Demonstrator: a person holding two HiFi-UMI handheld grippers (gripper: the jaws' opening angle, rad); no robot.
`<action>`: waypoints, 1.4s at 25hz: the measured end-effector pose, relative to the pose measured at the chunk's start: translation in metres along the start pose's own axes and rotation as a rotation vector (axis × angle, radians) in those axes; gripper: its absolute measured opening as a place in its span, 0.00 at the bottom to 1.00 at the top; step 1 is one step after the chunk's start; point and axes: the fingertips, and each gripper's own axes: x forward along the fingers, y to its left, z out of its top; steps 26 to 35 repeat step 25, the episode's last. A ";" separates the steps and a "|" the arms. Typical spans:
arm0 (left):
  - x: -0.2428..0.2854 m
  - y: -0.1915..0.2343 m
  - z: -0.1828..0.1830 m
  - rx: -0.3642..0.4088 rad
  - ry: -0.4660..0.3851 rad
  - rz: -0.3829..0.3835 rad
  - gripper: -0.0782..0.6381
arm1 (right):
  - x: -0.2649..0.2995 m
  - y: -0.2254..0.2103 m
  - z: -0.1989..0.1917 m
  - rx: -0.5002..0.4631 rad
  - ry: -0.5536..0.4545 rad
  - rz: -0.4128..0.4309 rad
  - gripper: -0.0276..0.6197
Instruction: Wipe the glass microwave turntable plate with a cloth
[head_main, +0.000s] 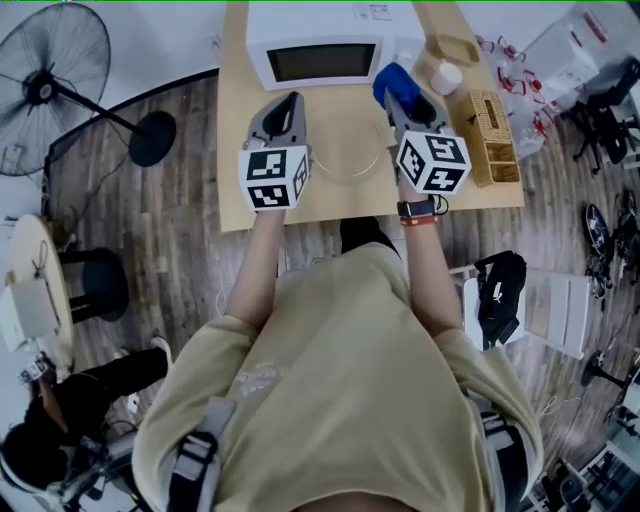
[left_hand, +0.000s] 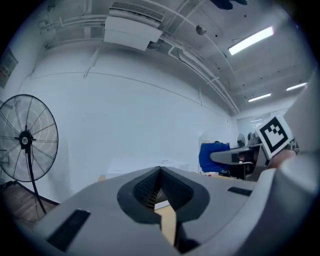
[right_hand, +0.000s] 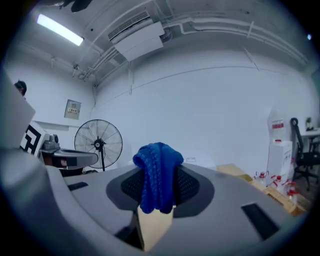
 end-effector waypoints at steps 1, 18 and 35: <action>-0.003 0.000 0.002 0.009 -0.010 0.008 0.13 | -0.004 0.000 0.004 -0.023 -0.004 -0.009 0.25; -0.024 -0.010 -0.004 0.008 -0.032 -0.031 0.13 | -0.027 0.015 -0.007 -0.035 0.038 0.024 0.24; -0.022 0.005 -0.040 0.074 0.075 -0.030 0.13 | -0.019 0.023 -0.022 -0.084 0.100 0.080 0.24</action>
